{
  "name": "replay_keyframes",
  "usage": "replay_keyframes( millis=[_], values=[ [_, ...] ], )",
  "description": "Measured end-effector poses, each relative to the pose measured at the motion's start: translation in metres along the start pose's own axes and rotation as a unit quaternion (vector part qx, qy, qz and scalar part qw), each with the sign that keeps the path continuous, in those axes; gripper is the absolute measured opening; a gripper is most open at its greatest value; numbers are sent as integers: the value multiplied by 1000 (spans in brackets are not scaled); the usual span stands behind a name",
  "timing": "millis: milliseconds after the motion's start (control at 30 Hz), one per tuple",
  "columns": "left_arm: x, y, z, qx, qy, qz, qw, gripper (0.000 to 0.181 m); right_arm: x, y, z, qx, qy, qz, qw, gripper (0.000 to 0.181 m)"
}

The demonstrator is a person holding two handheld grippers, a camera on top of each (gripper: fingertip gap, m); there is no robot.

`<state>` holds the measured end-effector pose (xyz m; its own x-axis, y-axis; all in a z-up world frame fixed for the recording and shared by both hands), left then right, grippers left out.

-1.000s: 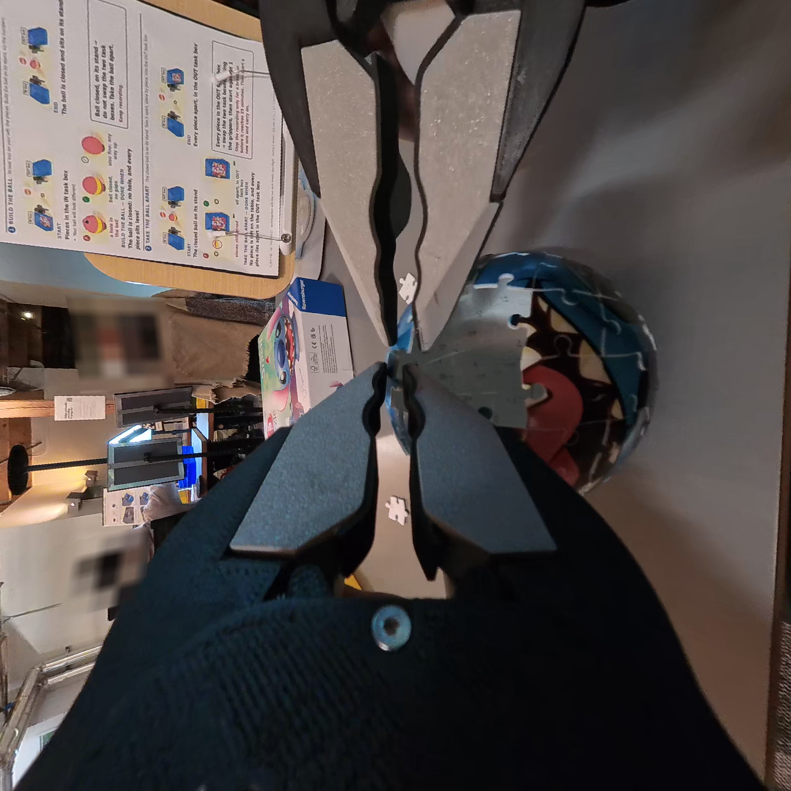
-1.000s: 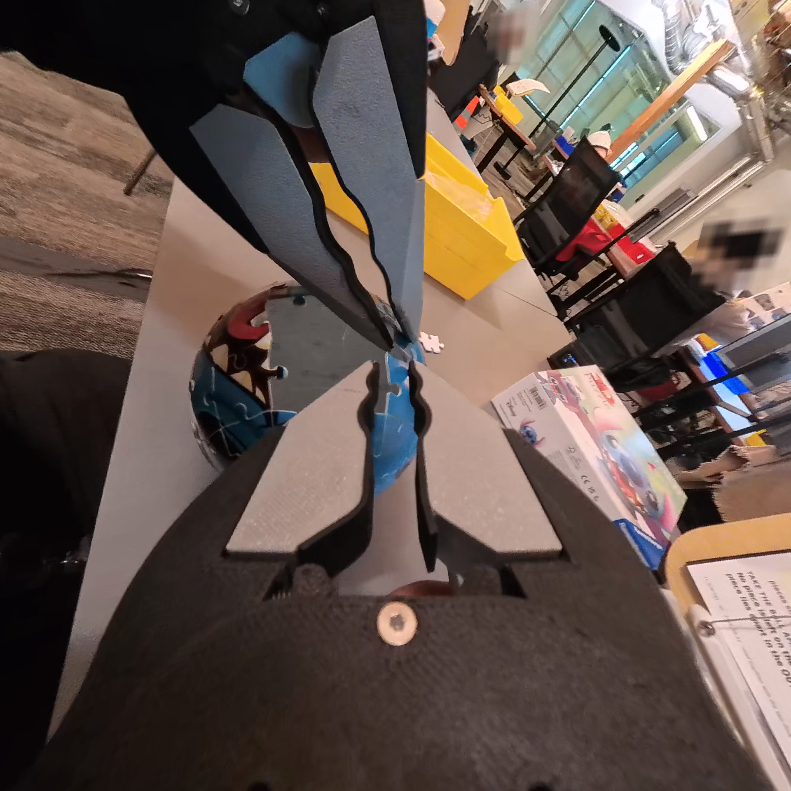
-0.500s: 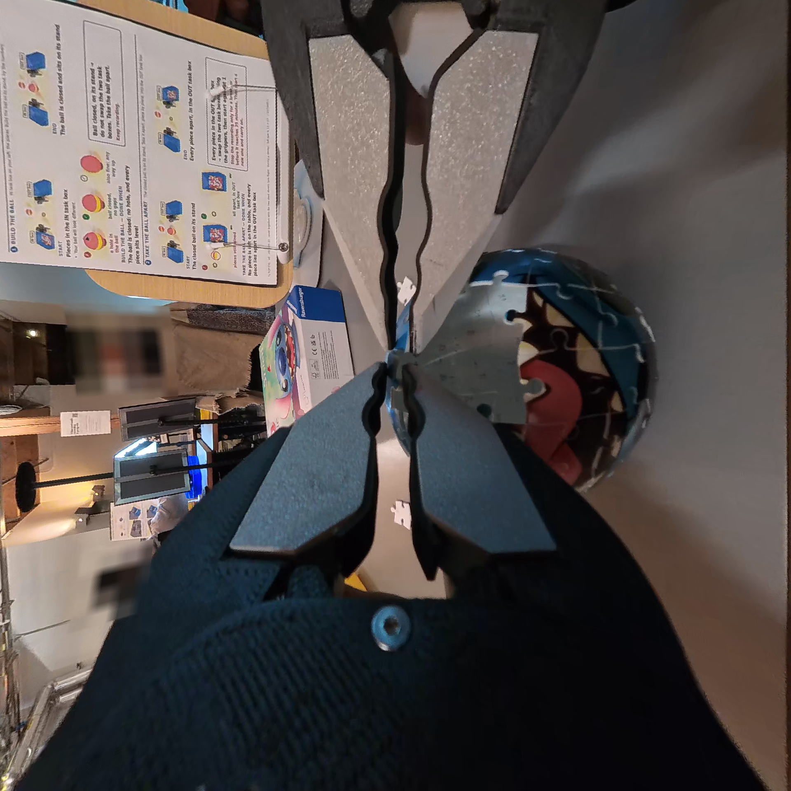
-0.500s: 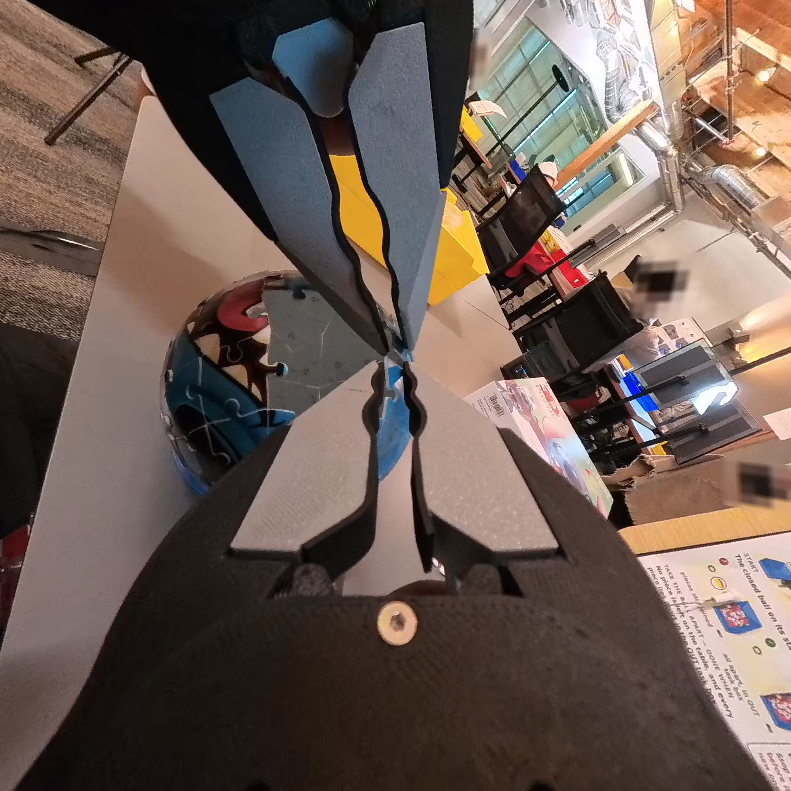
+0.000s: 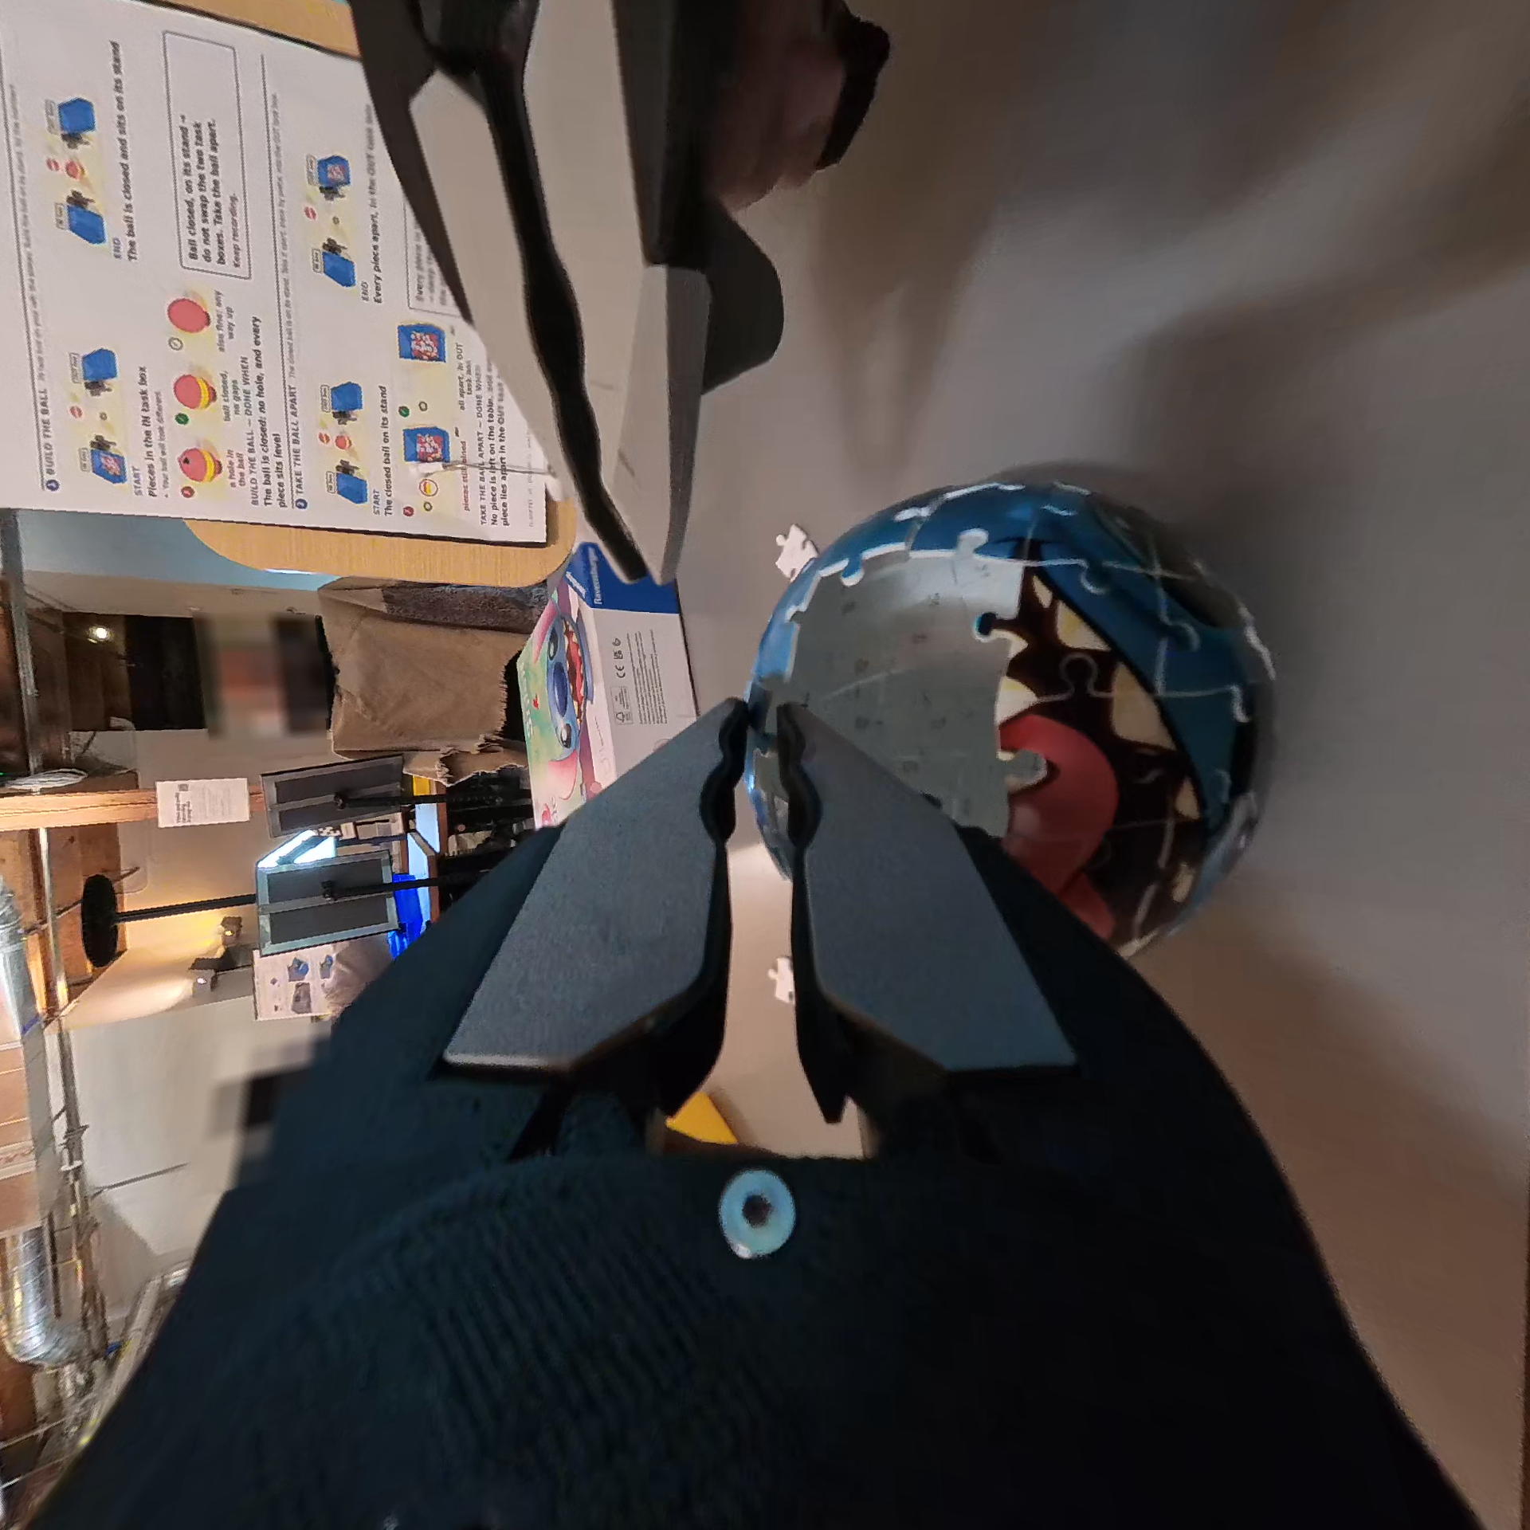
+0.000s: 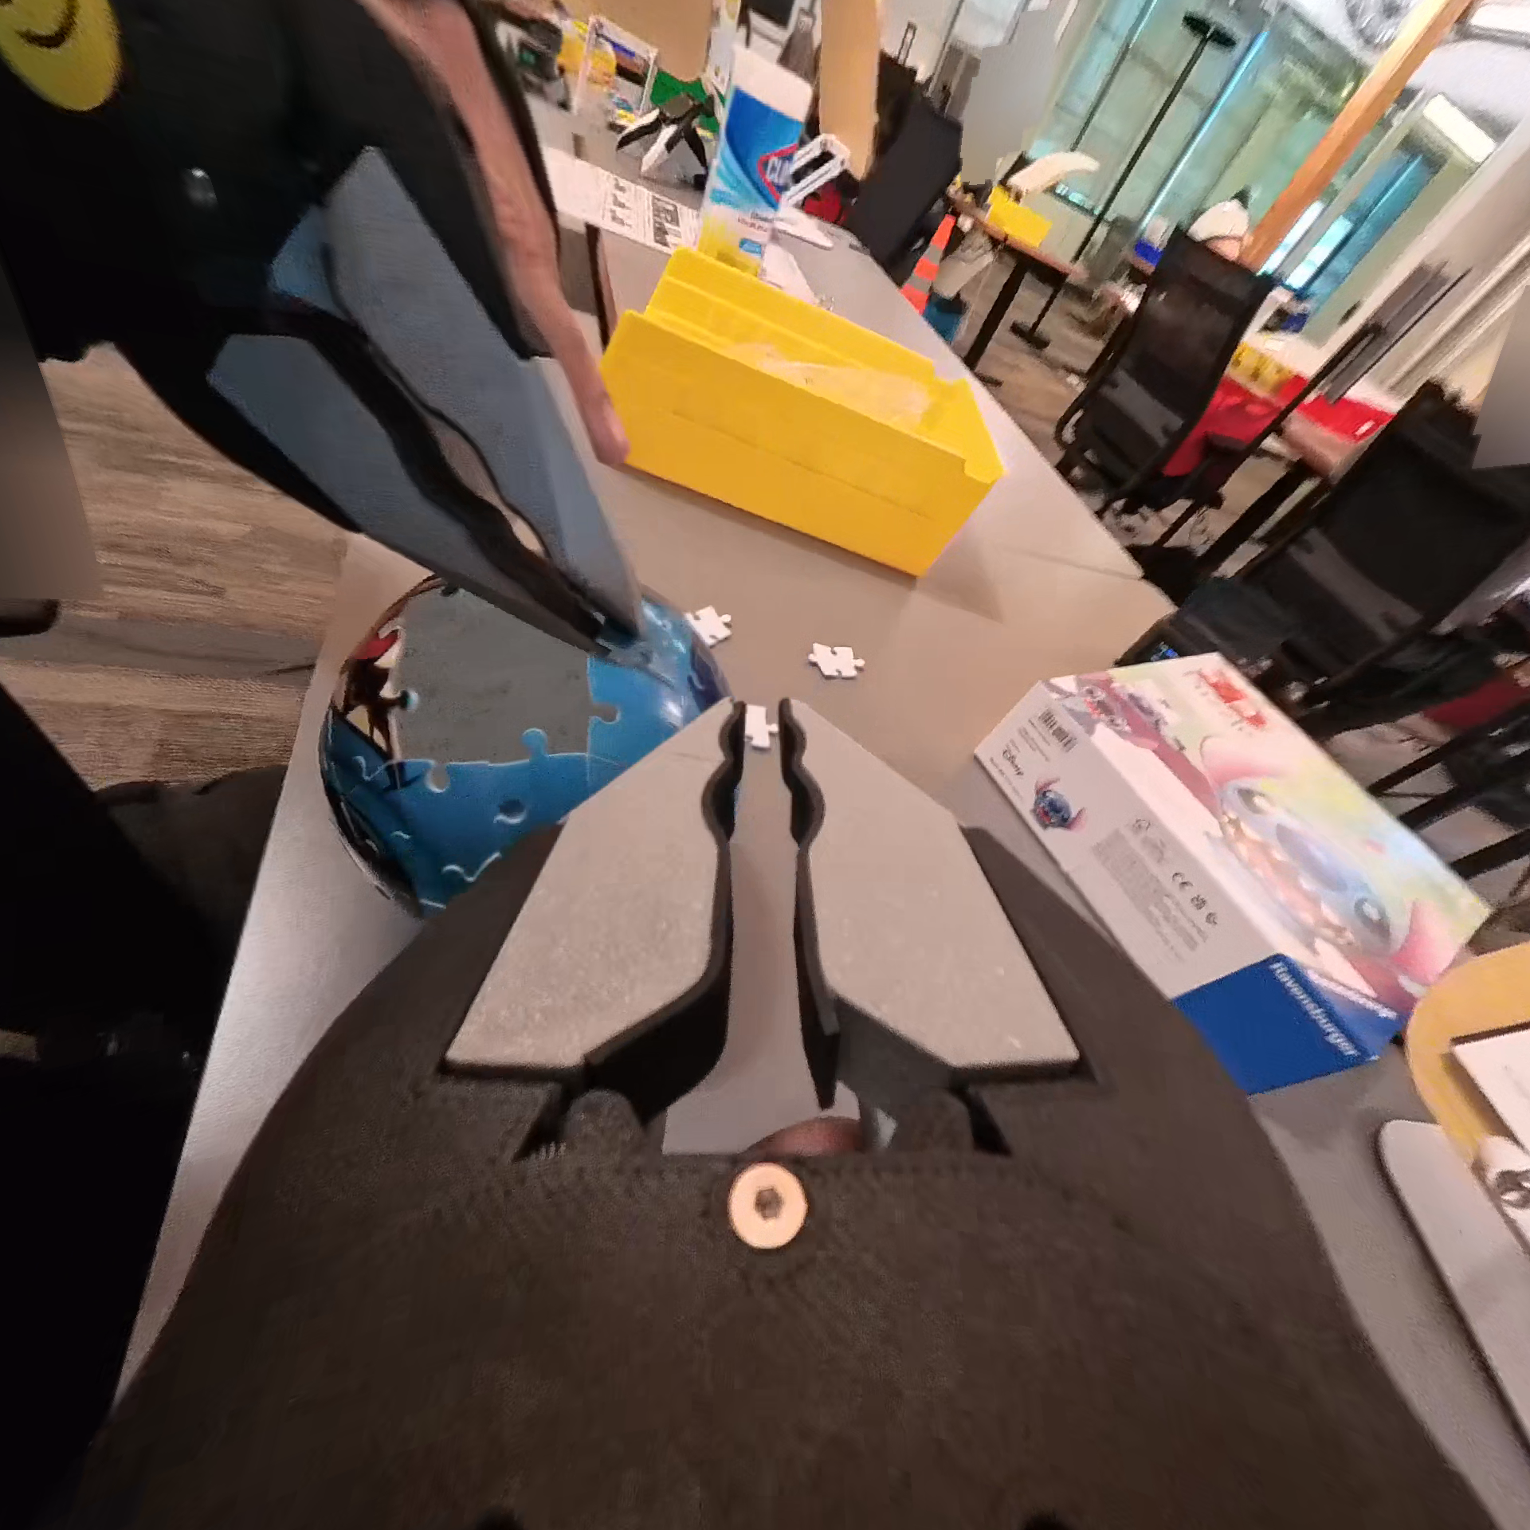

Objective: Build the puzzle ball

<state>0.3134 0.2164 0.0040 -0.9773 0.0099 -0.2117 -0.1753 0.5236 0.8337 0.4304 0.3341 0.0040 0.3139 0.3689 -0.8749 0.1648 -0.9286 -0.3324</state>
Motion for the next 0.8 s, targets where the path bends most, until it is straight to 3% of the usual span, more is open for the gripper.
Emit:
replay_keyframes(
  millis=[233, 400, 800],
  values=[
    [-2, -3, 0, -19, 7, 14, 1000, 4, 10, -20, 25, -109, 35, 68, 991, 0],
    [-2, -3, 0, -17, 8, 14, 1000, 4, 5, -24, 31, -201, 3, 121, 972, 3],
    [-5, -1, 1, -5, 15, 4, 1000, 4, -3, -16, 44, -211, 21, 61, 975, 1]
  ],
)
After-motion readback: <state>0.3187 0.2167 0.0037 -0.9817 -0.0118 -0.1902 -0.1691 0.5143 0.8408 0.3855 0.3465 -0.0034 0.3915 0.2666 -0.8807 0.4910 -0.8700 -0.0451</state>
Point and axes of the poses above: each gripper's, where its closed fingertips meet, z out along the fingers, x out of its underside, y = z × x across the jaws, the point moved 9 cm from there along -z, back along the fingers, and after that the axes turned 5 degrees about y, right-handed, at the moved point
